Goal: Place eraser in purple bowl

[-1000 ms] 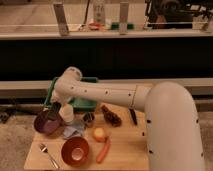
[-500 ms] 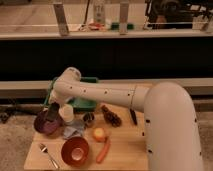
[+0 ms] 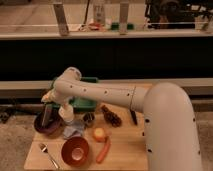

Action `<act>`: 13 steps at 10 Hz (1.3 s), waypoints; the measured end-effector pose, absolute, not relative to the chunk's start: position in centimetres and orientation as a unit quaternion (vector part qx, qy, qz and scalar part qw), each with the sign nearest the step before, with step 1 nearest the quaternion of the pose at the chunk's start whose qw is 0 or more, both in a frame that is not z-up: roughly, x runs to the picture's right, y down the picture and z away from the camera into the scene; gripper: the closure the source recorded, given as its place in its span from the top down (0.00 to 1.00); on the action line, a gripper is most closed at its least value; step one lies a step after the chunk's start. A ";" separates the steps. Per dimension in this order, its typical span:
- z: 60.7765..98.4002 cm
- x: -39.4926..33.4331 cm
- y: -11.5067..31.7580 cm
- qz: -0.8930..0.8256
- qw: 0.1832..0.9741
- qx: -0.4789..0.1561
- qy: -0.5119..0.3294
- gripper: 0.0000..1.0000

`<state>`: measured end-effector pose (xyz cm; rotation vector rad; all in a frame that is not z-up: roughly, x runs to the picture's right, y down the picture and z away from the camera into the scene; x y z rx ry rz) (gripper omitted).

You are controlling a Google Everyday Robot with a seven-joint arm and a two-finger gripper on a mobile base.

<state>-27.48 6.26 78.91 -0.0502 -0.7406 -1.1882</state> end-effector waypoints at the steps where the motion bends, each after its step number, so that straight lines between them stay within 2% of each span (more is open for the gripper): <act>1: 78.9 -27.4 6.2 -0.549 0.764 -0.023 -0.339 0.80; 13: 78.8 -27.1 6.2 -0.556 0.759 -0.018 -0.338 0.80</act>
